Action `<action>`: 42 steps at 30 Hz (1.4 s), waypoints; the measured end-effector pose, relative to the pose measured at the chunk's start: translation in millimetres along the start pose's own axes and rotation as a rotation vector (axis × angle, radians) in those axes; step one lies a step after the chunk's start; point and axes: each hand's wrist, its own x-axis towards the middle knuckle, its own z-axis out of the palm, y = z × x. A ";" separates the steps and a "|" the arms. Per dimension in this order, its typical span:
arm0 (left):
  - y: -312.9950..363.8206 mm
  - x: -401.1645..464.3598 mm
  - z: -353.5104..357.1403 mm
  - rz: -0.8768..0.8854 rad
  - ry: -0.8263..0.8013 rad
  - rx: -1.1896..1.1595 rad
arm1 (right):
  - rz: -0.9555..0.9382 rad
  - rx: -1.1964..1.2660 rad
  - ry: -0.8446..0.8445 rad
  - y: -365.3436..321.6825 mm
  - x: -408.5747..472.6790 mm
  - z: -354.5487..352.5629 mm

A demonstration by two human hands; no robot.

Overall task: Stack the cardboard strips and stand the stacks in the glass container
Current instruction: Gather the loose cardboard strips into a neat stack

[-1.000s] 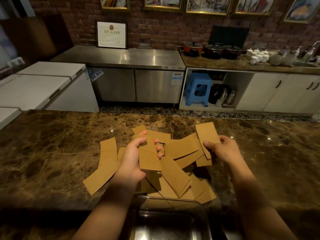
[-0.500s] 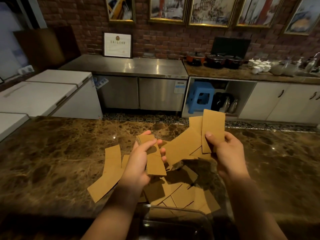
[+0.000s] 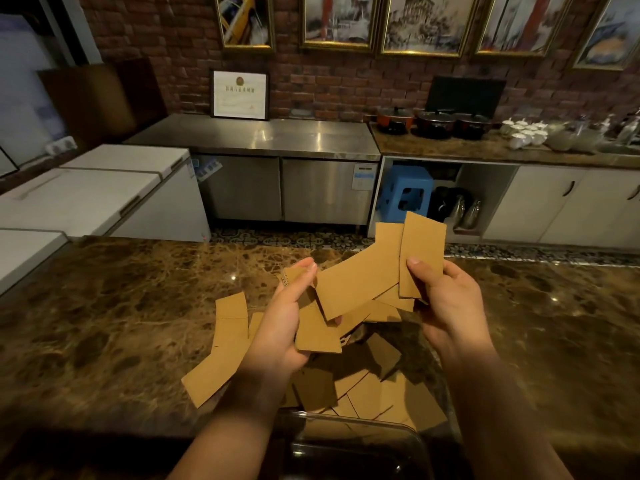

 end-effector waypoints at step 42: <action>17.6 7.3 -1.7 -0.128 -0.060 0.084 | -0.911 -0.373 -0.652 -1.2 -28.6 4.0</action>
